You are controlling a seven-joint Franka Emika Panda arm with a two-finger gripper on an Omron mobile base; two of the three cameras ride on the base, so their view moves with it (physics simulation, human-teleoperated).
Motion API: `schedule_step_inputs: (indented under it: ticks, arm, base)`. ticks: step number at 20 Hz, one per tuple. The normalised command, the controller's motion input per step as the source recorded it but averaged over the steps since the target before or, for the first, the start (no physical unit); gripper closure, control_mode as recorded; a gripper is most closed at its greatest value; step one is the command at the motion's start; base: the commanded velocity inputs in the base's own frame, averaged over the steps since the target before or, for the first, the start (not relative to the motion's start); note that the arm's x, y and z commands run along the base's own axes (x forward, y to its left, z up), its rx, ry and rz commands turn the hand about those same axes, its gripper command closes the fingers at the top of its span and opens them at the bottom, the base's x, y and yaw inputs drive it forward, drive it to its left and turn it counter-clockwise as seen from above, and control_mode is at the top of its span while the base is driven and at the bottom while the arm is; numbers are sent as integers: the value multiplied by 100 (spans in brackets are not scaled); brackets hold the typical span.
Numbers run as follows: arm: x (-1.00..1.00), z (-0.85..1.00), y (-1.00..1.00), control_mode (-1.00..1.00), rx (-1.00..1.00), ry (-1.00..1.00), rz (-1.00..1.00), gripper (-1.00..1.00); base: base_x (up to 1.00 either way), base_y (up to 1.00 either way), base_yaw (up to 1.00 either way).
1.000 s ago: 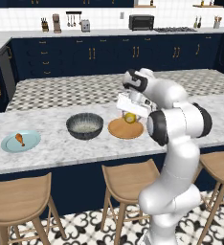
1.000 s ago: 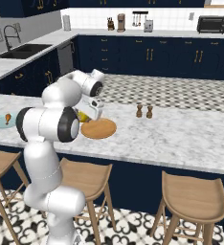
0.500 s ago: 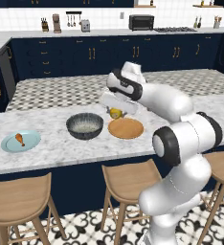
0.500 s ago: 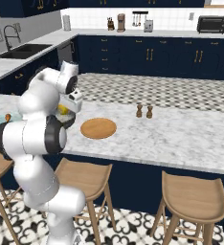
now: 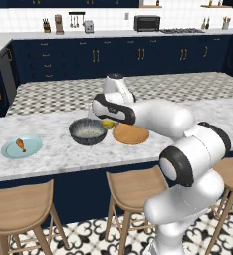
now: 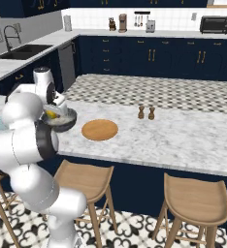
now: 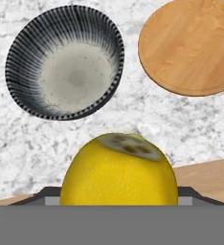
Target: Pick the chicken drumstick and lemon from their plates and place them in the bowl. Then put the bowl in the fridge.
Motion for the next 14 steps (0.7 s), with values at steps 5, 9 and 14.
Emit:
schedule_step_inputs:
  ticks: [5, 9, 14]
  arm:
    - [40, -3, 13, -100, 0, 0, 2, 100]
    - [42, -44, 25, -100, 0, -2, 4, 100]
    - [58, -49, 18, -100, 0, 0, 2, 100]
  base:
    - [0, 0, 0]
    - [0, 0, 0]
    - [0, 0, 0]
